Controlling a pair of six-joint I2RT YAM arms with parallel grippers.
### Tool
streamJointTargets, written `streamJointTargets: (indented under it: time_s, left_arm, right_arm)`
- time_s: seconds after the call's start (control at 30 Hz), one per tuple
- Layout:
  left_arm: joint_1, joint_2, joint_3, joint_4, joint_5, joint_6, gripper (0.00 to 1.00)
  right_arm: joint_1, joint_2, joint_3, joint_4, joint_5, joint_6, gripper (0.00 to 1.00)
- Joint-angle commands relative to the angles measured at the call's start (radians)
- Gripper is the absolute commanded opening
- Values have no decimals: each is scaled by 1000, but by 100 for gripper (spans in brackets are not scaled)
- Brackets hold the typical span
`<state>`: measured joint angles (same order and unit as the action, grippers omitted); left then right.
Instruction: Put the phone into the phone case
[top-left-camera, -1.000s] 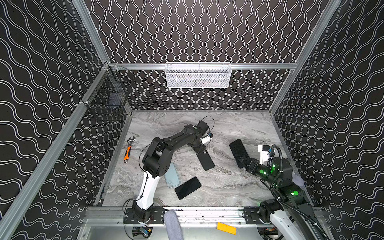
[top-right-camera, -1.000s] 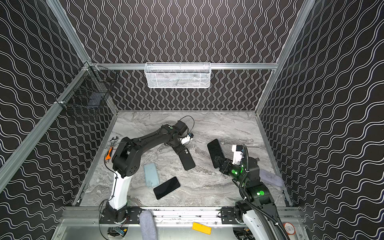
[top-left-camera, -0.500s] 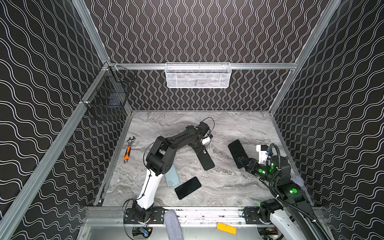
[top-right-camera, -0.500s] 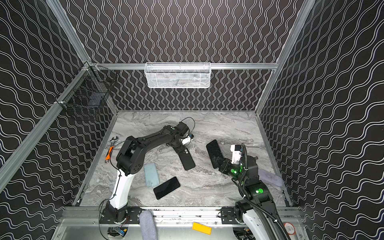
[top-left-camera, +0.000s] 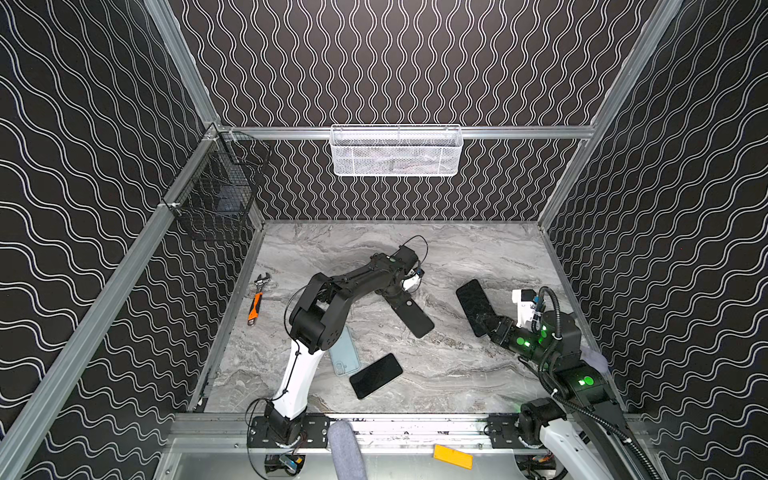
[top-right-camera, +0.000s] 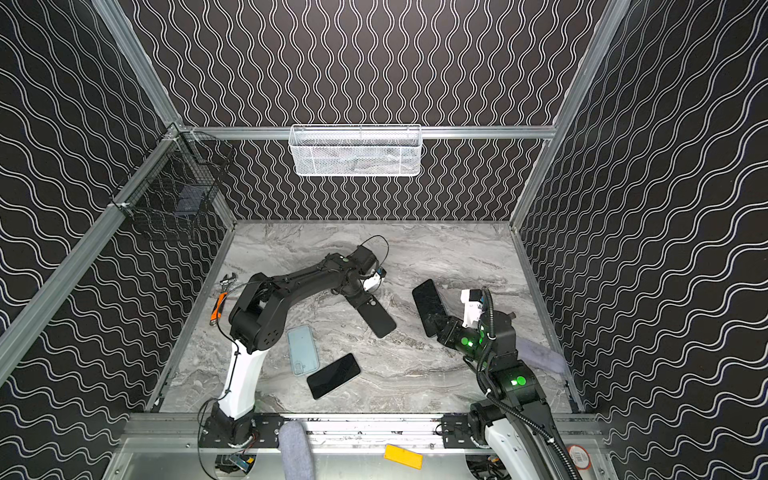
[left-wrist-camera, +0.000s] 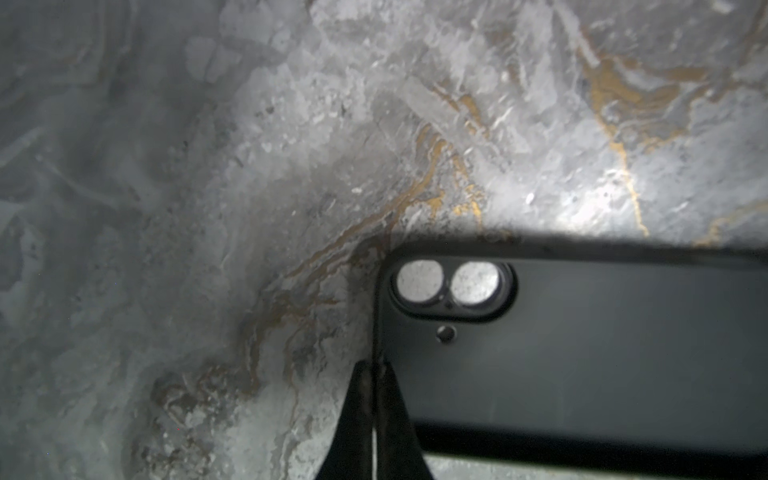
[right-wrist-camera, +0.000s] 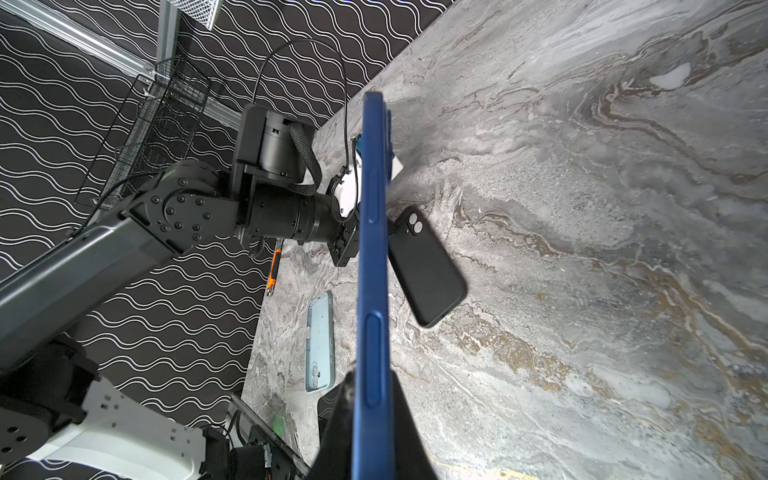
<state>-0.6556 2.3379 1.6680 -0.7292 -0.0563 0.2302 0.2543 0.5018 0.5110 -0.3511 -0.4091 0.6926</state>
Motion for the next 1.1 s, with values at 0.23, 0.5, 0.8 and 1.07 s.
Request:
streamJointTargets:
  time_s: [0.23, 0.5, 0.8, 1.07]
  left_arm:
    - [10, -109, -108, -3, -141, -374, 2]
    - [11, -229, -302, -6, -99, -812, 0]
    - [-31, -342, -431, 72, 11, -1052, 0]
    - [-54, -361, -481, 108, 13, -1107, 0]
  right_arm:
    - [1, -1, -3, 95, -45, -6, 0]
    - [1, 37, 4, 131, -92, -13, 0]
    - [2, 58, 9, 150, -103, -12, 0]
    - [1, 59, 14, 155, -98, -13, 0]
